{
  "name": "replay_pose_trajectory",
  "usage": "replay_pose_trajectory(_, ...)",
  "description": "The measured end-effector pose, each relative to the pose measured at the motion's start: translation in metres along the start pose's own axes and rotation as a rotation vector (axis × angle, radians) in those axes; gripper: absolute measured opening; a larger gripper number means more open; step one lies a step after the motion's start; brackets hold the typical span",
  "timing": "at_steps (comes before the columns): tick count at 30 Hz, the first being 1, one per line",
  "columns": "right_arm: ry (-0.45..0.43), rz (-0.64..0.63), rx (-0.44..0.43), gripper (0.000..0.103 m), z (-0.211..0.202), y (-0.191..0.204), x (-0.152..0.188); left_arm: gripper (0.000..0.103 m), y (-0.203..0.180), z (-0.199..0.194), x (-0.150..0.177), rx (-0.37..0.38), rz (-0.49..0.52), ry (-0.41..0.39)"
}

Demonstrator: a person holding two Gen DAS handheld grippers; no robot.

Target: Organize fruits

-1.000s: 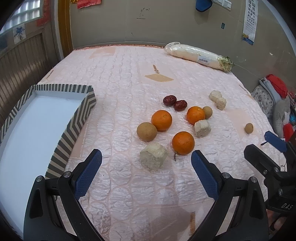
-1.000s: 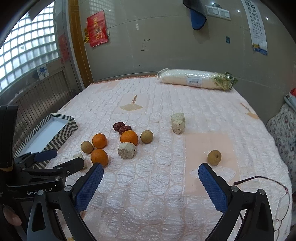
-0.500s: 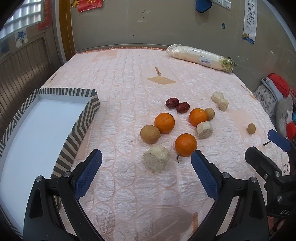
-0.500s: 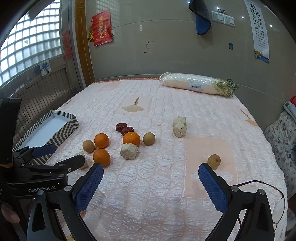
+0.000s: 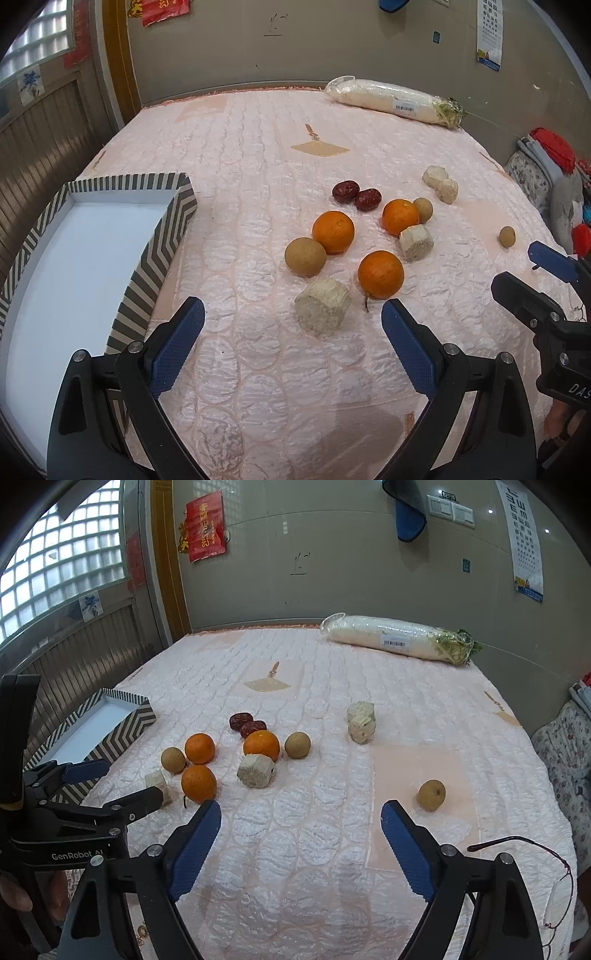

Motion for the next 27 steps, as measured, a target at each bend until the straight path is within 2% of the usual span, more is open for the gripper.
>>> replay_pose_trajectory(20, 0.011, -0.003, -0.004, 0.087, 0.0024, 0.0038, 0.0001, 0.097, 0.0007, 0.0015, -0.0005, -0.009, 0.017, -0.010)
replay_pose_trajectory(24, 0.013, -0.004, -0.005, 0.087, 0.0030, 0.0038, 0.0002, 0.090, 0.0000, 0.0049, -0.0002, -0.008, 0.017, -0.002)
replay_pose_trajectory(27, 0.017, -0.006, -0.009, 0.087, 0.0043, 0.0057, 0.0003, 0.090, 0.0003, 0.0062, 0.0008, -0.005, 0.016, 0.000)
Point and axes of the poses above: each gripper's, at about its wrist camera, not at the fingertips, and z roughly the way its jaws point, y to its left, x to its underside, the point moved 2 cm from there along z, roughly the way its jaws point, and after that the axes turned 7 degrees about -z, right-handed, at the moved point
